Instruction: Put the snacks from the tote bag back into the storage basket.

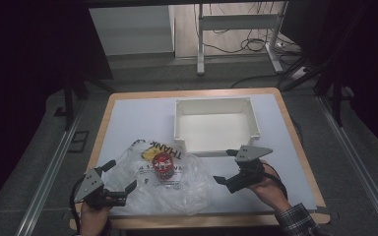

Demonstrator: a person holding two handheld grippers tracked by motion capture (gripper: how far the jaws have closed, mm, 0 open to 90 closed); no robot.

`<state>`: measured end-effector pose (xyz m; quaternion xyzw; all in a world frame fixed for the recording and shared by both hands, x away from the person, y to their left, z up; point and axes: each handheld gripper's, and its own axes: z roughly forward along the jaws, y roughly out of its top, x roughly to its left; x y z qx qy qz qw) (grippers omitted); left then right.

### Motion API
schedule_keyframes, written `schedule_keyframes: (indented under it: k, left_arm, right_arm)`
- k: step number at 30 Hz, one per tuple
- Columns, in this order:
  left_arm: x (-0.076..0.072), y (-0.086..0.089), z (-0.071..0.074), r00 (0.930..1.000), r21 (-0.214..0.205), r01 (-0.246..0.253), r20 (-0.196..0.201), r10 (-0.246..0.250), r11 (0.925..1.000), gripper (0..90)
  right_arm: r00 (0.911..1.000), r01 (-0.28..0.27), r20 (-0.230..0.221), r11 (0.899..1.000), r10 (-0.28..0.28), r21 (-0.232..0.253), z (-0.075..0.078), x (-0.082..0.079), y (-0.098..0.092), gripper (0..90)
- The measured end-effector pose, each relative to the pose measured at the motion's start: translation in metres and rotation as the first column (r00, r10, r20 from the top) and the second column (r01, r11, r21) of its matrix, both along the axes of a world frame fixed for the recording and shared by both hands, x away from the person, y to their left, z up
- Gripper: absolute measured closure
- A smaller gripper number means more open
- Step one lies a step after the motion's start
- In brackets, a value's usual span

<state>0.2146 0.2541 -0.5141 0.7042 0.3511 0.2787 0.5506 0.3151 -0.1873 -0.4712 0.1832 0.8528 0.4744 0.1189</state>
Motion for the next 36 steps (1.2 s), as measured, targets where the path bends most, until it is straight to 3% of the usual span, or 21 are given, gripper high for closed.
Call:
schedule_keyframes:
  k: [5, 21, 36]
  left_arm:
    - [0.001, 0.0, 0.0, 0.9999, -0.005, 0.003, -0.01, -0.003, 1.0, 0.0]
    - [-0.002, -0.002, 0.003, 0.9993, 0.018, 0.022, 0.03, -0.023, 0.9996, 0.0]
    - [-0.003, -0.004, 0.004, 0.9993, 0.041, 0.012, 0.034, -0.013, 0.9991, 0.0]
  right_arm:
    - [0.9998, -0.017, -0.003, 1.0, 0.017, -0.011, 0.001, 0.002, 0.007, 0.3]
    - [0.9923, -0.114, -0.056, 0.991, 0.11, -0.066, -0.008, 0.009, 0.035, 0.3]
    - [0.9898, -0.129, -0.072, 0.988, 0.123, -0.09, -0.013, 0.016, 0.053, 0.3]
